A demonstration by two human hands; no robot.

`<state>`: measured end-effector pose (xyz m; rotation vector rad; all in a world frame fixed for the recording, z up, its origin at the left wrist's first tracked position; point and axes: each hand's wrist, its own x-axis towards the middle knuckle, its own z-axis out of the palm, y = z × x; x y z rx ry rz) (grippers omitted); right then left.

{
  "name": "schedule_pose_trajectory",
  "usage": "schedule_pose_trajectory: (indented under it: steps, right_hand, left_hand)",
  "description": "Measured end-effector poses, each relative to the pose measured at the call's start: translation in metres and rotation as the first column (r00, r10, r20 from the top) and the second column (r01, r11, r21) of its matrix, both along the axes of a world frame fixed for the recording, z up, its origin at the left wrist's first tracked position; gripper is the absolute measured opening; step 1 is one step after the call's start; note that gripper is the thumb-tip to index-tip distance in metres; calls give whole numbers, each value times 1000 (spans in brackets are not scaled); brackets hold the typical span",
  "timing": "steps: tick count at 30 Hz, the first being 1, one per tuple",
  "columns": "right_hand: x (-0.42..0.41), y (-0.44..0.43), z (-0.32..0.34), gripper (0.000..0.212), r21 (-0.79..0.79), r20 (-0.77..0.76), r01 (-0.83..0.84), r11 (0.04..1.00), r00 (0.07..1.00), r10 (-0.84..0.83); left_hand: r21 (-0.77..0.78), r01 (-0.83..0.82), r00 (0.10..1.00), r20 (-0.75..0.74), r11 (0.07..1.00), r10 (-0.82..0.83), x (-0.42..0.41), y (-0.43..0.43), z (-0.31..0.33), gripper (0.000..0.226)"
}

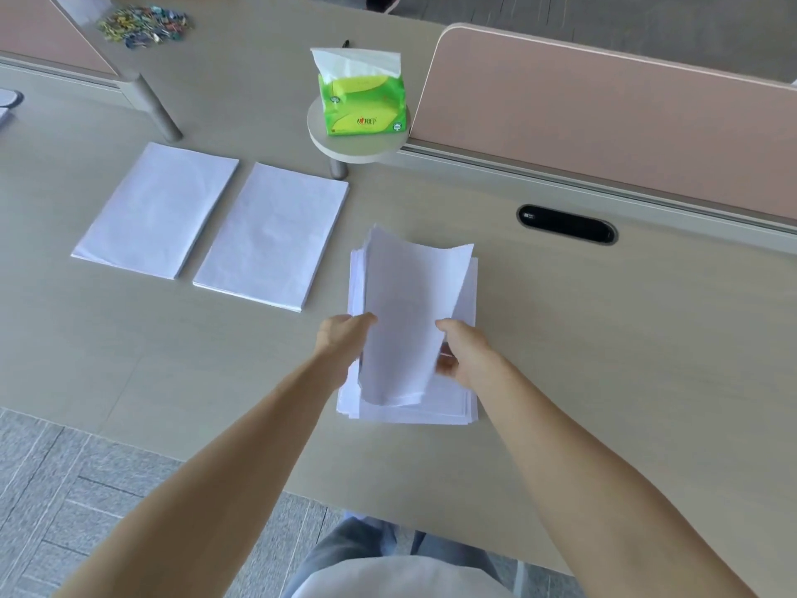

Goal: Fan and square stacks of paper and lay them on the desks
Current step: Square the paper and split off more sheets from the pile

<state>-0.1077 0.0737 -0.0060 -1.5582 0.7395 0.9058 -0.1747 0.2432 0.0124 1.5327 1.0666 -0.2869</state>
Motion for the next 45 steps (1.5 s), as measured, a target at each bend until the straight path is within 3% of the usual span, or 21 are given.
schedule_pose_trajectory:
  steps: [2, 5, 9, 12, 15, 21, 26, 30, 33, 37, 40, 45]
  right_hand:
    - [0, 5, 2, 15, -18, 27, -69, 997, 997, 70]
    - [2, 5, 1, 29, -120, 111, -182, 976, 974, 196]
    - [5, -9, 6, 34, -161, 202, -173, 972, 958, 204]
    - [5, -23, 1, 31, -144, 164, -193, 971, 963, 216]
    - [0, -31, -10, 37, -215, 150, -295, 931, 932, 330]
    - [-12, -37, -20, 42, -220, 140, -372, 902, 903, 406]
    - [-17, -45, -29, 34, -219, 203, -424, 879, 861, 466]
    - [-16, -49, -31, 35, -222, 231, -444, 868, 841, 489]
    - [-16, -48, -29, 27, -249, 266, -443, 861, 824, 501]
    - [-19, -39, -30, 23, -400, 327, -377, 836, 793, 514]
    - [-20, -34, -29, 28, -438, 293, -399, 806, 784, 547]
    - [-17, -29, -22, 9, -510, 240, -446, 735, 747, 620]
  left_hand:
    - [29, 48, 999, -4, 998, -47, 4, -2, 4, 39]
    - [78, 81, 995, -62, 994, -76, 6, -1, 6, 35]
    - [76, 105, 987, -131, 992, -94, 1, 2, 0, 23]
    - [50, 86, 984, -162, 995, -77, -4, 2, -8, 24]
    - [46, 38, 981, -190, 998, -28, -7, 2, -14, 28]
    - [103, 121, 974, -204, 987, -98, -6, -3, -25, 38]
    - [67, 127, 976, -188, 990, -112, -2, -5, -30, 26]
    - [158, 224, 961, -203, 962, -191, -2, -6, -35, 14]
    - [222, 278, 947, -226, 934, -228, -4, -9, -33, 21]
    - [274, 299, 927, -311, 914, -210, -9, -15, -30, 49]
    - [279, 313, 920, -326, 908, -217, -11, -21, -32, 56]
    - [248, 350, 889, -391, 903, -237, -10, -28, -27, 68]
